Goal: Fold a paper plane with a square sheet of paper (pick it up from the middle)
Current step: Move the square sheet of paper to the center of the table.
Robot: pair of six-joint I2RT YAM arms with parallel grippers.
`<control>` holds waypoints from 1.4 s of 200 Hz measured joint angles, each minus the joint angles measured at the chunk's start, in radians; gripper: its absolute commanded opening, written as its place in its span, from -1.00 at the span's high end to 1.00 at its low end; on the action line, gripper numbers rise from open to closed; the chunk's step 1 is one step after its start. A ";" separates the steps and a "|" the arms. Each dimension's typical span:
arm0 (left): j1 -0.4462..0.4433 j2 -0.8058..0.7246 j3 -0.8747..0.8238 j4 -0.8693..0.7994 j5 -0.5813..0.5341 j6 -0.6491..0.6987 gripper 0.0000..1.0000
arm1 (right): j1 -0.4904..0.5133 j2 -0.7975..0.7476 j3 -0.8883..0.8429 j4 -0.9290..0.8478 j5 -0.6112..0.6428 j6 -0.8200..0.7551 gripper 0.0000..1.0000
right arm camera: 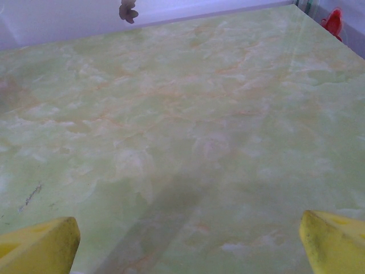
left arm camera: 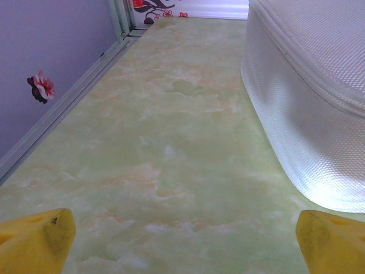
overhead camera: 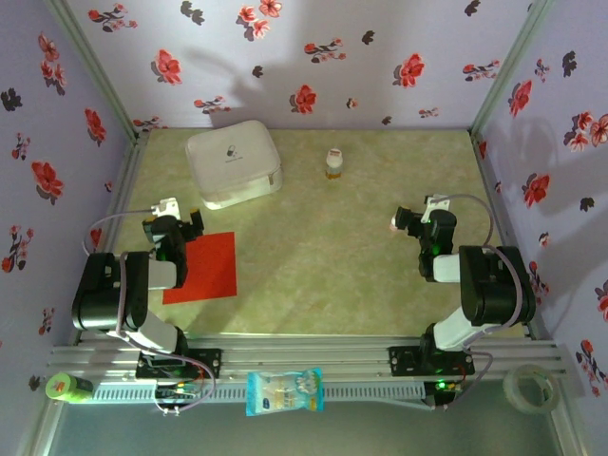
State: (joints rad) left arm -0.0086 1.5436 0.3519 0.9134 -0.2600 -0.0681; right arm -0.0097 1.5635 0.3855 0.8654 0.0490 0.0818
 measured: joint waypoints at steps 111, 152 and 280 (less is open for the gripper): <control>0.000 -0.394 0.074 -0.382 -0.037 -0.107 -0.99 | 0.000 -0.222 0.109 -0.324 0.027 0.035 -0.99; 0.002 -0.518 0.219 -0.776 -0.037 -0.285 -0.99 | -0.003 -0.389 0.295 -0.717 0.061 0.225 -0.99; -0.029 -0.487 0.248 -1.394 0.403 -0.559 -0.99 | 0.394 -0.454 0.336 -1.016 -0.365 0.599 -0.99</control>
State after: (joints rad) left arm -0.0376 1.0569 0.5999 -0.4805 0.1432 -0.6273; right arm 0.3840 1.1099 0.7212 -0.1509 -0.3164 0.6811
